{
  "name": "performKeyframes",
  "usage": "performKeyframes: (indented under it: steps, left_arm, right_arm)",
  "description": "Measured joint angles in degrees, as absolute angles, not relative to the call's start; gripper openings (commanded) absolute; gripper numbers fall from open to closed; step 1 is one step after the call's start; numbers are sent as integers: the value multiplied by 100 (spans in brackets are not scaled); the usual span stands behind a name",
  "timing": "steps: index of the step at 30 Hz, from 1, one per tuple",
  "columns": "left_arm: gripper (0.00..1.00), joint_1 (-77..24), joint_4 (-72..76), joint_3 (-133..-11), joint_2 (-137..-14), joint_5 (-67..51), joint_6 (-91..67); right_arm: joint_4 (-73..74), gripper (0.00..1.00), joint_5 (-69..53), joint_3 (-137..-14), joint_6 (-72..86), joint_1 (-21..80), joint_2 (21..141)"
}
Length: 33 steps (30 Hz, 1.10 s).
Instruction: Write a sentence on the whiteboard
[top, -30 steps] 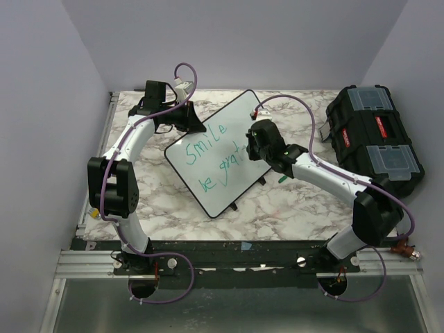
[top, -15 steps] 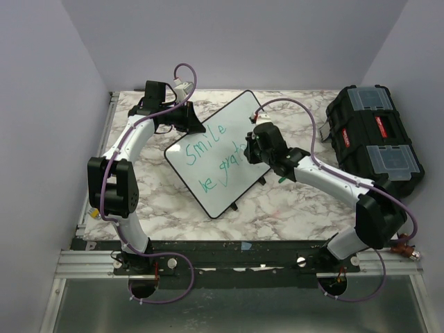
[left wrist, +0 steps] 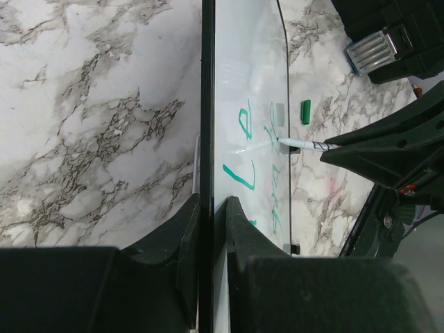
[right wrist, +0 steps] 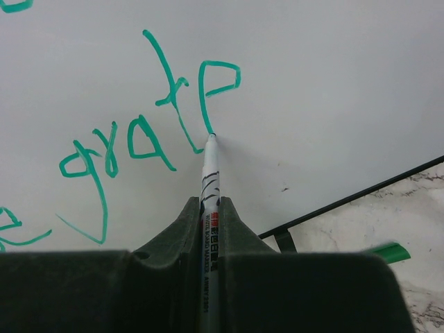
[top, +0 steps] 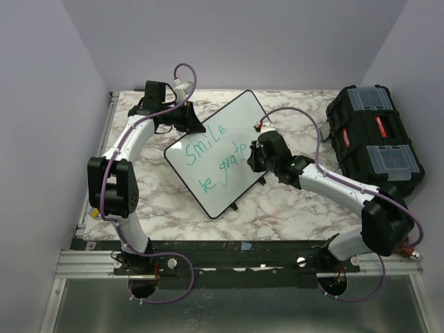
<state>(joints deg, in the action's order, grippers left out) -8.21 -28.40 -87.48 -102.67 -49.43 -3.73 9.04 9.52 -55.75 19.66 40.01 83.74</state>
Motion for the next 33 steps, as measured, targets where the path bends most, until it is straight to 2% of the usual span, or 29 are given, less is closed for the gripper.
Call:
performKeyframes:
  steps: [14,33]
  left_arm:
    - [0,-821,-2840,-8748,-10267,-4943,-373]
    - [0,-821,-2836,-8746,-10267,-4950,-412]
  right_arm:
    - [913,1,1168,-5544,2008,4003,8366]
    - [1341,1,2252,-5948,1990,3986,8670]
